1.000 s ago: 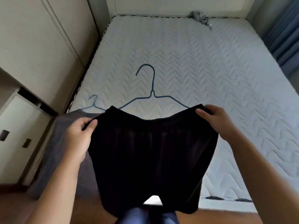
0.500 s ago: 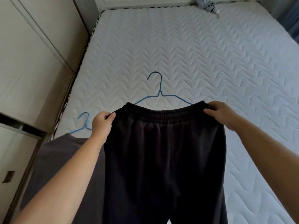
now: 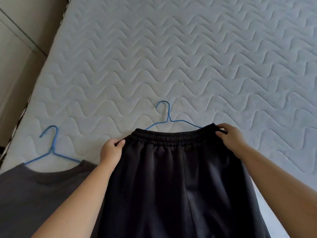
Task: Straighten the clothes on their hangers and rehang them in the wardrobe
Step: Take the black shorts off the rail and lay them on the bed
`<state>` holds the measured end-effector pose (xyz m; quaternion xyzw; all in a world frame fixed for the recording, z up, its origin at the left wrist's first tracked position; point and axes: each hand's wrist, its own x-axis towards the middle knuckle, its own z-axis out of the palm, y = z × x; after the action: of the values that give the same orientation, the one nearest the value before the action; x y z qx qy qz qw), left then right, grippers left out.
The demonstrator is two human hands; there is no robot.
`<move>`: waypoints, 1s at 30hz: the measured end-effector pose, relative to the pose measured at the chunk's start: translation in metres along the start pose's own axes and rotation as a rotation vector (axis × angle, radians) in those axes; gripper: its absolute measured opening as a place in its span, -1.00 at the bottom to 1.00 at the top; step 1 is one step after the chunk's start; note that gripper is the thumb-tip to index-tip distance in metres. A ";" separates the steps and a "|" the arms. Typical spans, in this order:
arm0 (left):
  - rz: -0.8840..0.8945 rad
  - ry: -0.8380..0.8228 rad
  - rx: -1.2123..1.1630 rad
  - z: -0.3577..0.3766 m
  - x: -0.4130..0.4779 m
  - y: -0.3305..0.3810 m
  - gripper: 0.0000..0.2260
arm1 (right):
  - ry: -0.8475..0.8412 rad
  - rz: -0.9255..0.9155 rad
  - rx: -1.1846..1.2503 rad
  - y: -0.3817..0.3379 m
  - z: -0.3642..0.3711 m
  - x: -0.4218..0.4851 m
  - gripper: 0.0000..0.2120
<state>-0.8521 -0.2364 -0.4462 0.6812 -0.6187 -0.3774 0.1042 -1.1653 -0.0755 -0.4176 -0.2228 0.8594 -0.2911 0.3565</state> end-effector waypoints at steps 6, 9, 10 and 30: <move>-0.106 -0.052 -0.145 0.005 0.019 -0.028 -0.76 | 0.046 0.103 0.156 0.022 0.011 0.018 -0.85; -0.126 -0.091 -0.144 0.000 0.023 -0.027 -0.82 | 0.050 0.101 0.102 0.022 0.009 0.022 -0.85; -0.118 -0.085 -0.131 0.000 0.022 -0.024 -0.82 | 0.048 0.102 0.075 0.021 0.009 0.023 -0.84; -0.272 -0.104 -0.115 -0.089 -0.224 -0.049 -0.75 | -0.030 0.279 -0.093 0.101 -0.066 -0.202 -0.65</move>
<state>-0.7460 -0.0482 -0.3286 0.7313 -0.5025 -0.4575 0.0588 -1.1014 0.1403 -0.3486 -0.1218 0.8891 -0.1950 0.3958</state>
